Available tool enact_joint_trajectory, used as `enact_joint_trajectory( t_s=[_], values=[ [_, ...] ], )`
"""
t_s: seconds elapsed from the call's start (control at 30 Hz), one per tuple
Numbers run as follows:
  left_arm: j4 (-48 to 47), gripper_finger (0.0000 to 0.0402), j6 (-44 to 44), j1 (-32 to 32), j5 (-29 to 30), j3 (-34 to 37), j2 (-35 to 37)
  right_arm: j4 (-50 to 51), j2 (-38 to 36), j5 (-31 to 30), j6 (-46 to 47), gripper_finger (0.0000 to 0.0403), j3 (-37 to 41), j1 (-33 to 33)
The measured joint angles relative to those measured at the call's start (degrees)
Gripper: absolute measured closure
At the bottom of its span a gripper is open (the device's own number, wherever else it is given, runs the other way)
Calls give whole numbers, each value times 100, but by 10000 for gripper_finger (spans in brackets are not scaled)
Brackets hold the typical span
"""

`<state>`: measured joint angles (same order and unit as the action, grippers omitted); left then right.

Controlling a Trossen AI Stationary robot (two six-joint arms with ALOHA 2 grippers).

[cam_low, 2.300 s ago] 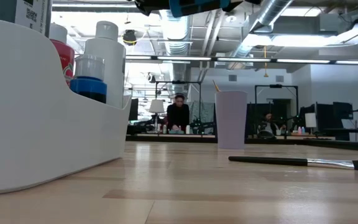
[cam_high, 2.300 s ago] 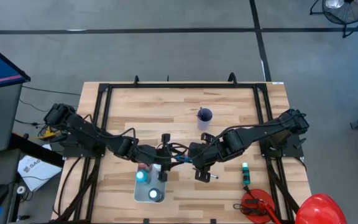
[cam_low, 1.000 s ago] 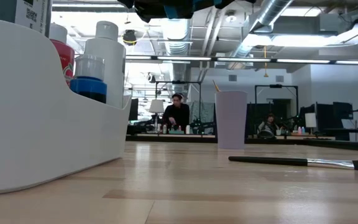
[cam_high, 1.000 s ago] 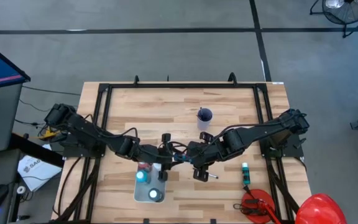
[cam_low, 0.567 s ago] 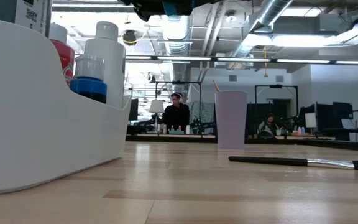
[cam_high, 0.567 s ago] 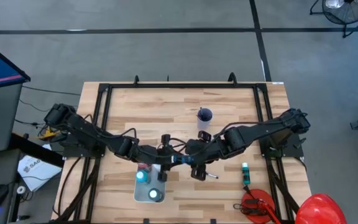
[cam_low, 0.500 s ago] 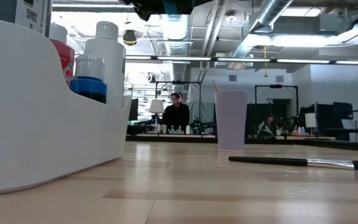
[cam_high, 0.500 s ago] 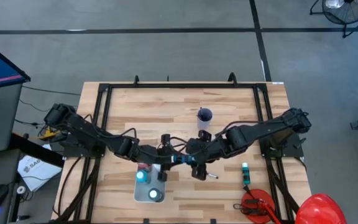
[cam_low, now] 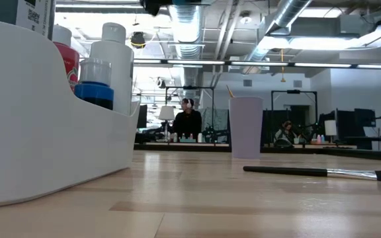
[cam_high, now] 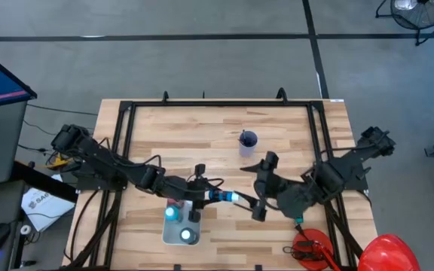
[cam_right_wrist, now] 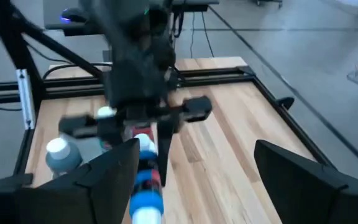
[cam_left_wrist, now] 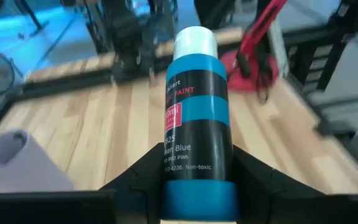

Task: Pick & Place Paint Supplies
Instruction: Put the black blue paint bottle into the white bin

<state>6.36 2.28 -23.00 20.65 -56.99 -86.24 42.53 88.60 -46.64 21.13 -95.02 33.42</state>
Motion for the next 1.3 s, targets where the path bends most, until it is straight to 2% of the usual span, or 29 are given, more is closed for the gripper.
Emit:
enact_joint_trajectory(
  t_s=[0.1,0.2,0.37,0.47,0.53,0.6,0.73,0.9,1.03,1.23,1.3],
  values=[
    [198,276,27,-95,6,131,242,-21,20,-158,-18,92,6,189],
    [893,270,181,-181,-84,577,598,-10,76,-190,17,92,14,305],
    [3389,263,321,-179,-568,1808,1305,-176,306,-450,-194,92,15,337],
    [4880,269,326,-163,-718,2562,1521,-640,432,-612,-514,92,11,293],
    [5736,272,319,-163,-736,2910,1589,-1085,547,-598,-815,92,11,234],
    [6202,272,303,-168,-744,3149,1654,-1579,631,-308,-1057,92,15,145],
    [6241,267,64,-184,-716,3284,1699,-2182,636,326,-958,92,-109,-185],
    [6248,269,15,-184,-718,3274,1703,-1620,625,766,-619,92,-703,-745],
    [6368,269,180,-297,-719,3274,1700,-1947,737,1327,-609,92,-763,-1106],
    [6756,269,503,-617,-722,3272,1737,-2576,1025,1365,-1392,92,-743,-965],
    [6750,269,527,-628,-735,3272,1735,-3143,1218,1367,-1656,92,-784,-900]
  ],
)
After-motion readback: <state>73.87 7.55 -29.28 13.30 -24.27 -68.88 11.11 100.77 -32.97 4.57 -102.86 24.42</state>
